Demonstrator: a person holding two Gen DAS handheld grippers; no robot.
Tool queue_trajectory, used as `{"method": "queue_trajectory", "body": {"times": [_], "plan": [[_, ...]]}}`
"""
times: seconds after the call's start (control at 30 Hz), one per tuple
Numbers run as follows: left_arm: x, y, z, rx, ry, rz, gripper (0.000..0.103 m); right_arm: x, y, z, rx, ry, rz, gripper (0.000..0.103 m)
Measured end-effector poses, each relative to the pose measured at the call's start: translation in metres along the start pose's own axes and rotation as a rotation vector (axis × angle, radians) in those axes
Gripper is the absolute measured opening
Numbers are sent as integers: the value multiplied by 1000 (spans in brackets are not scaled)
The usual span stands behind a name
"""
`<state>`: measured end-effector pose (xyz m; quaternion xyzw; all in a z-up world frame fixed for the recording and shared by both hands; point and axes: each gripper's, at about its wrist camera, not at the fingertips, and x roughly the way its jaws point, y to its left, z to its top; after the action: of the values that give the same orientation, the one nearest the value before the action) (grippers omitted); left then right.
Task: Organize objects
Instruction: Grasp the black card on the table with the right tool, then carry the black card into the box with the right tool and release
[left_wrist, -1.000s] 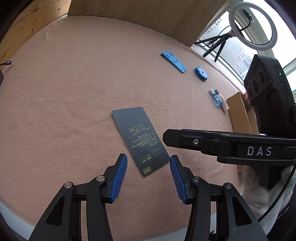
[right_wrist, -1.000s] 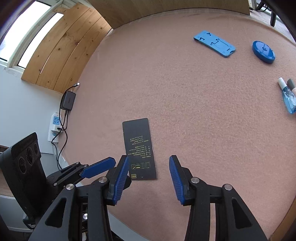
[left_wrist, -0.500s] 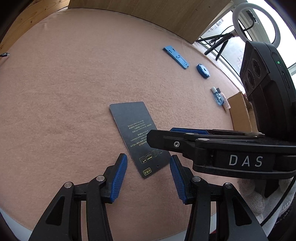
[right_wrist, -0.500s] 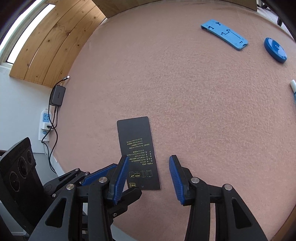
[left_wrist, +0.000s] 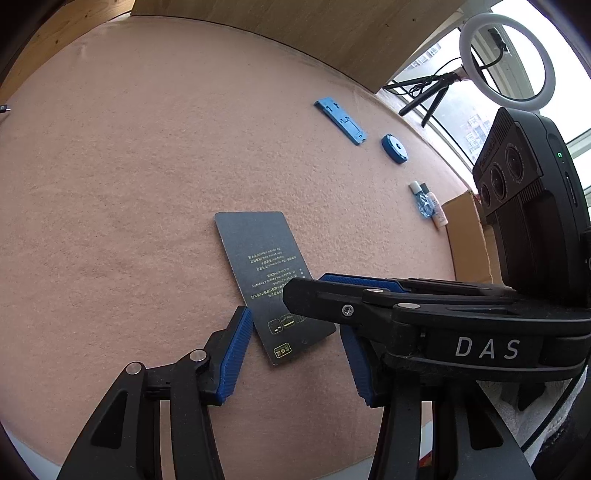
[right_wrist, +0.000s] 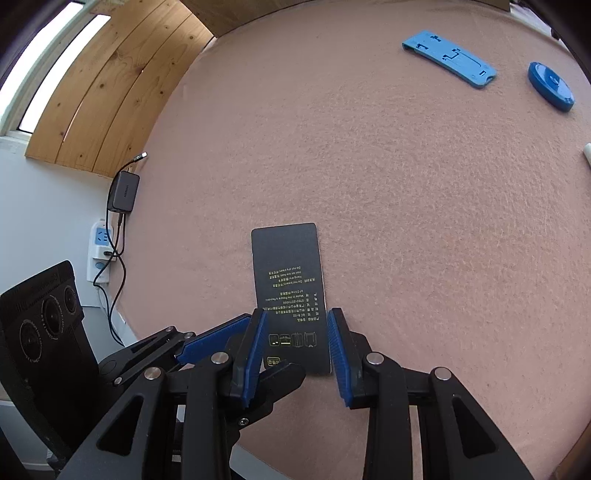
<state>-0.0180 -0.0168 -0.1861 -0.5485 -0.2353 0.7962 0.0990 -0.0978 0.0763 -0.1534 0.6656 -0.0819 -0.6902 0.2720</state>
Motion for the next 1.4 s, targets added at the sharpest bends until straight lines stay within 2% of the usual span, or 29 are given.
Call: {"method": "queue_trajectory", "body": {"times": [0.4, 0.63, 1.13, 1.4], "plan": [[-12, -49, 14, 85, -34, -47, 52, -47, -22, -8, 55, -108, 64, 31], [-6, -99, 26, 172, -39, -91, 52, -90, -43, -16, 86, -194, 43, 30], [51, -252, 46, 380, 4, -231, 52, -200, -137, -49, 241, -404, -31, 30], [94, -315, 46, 458, 60, -271, 52, -238, -194, -63, 325, -462, -82, 30]]}}
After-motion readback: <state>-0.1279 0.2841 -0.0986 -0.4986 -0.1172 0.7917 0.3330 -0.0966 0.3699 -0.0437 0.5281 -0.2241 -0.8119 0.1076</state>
